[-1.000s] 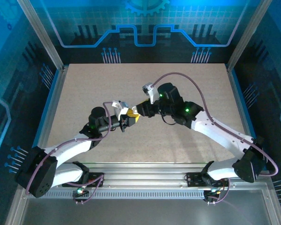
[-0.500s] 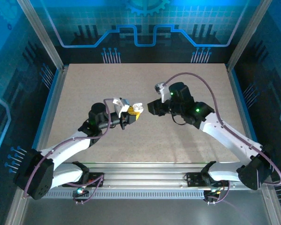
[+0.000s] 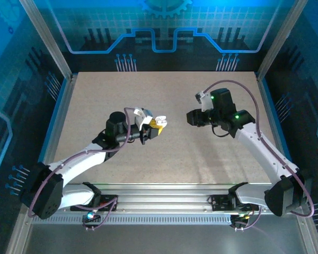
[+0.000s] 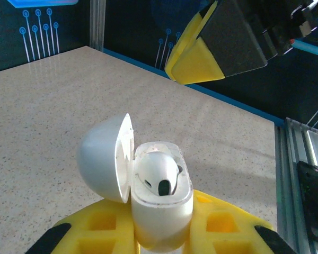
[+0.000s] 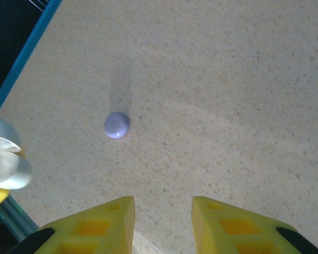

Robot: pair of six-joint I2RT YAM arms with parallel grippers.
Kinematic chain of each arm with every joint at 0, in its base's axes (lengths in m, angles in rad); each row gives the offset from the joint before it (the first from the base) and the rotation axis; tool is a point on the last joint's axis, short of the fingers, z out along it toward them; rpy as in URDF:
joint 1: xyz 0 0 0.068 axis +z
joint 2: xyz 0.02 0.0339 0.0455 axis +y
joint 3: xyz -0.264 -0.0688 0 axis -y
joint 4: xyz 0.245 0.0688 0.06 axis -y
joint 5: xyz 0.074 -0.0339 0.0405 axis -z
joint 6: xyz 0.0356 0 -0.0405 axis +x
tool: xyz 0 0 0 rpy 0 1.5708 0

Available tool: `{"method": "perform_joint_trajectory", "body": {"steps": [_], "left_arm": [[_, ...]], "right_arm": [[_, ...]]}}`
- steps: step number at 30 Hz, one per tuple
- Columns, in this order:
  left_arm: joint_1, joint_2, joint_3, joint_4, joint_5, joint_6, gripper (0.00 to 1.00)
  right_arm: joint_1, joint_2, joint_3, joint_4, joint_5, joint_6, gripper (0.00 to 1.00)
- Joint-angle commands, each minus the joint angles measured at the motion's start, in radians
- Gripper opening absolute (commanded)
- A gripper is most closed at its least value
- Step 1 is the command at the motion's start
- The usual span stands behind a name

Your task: Insert wireless bluetooth earbuds into charging case

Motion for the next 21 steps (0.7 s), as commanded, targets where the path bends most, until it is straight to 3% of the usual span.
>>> {"method": "perform_joint_trajectory", "body": {"steps": [1, 21], "left_arm": [[-0.014, 0.025, 0.054, -0.027, 0.005, 0.037, 0.12], [-0.065, 0.128, 0.168, -0.072, -0.014, 0.055, 0.12]], "right_arm": [[-0.049, 0.025, 0.022, -0.088, -0.046, -0.063, 0.34], [-0.197, 0.209, 0.123, -0.241, 0.029, -0.208, 0.35]]}}
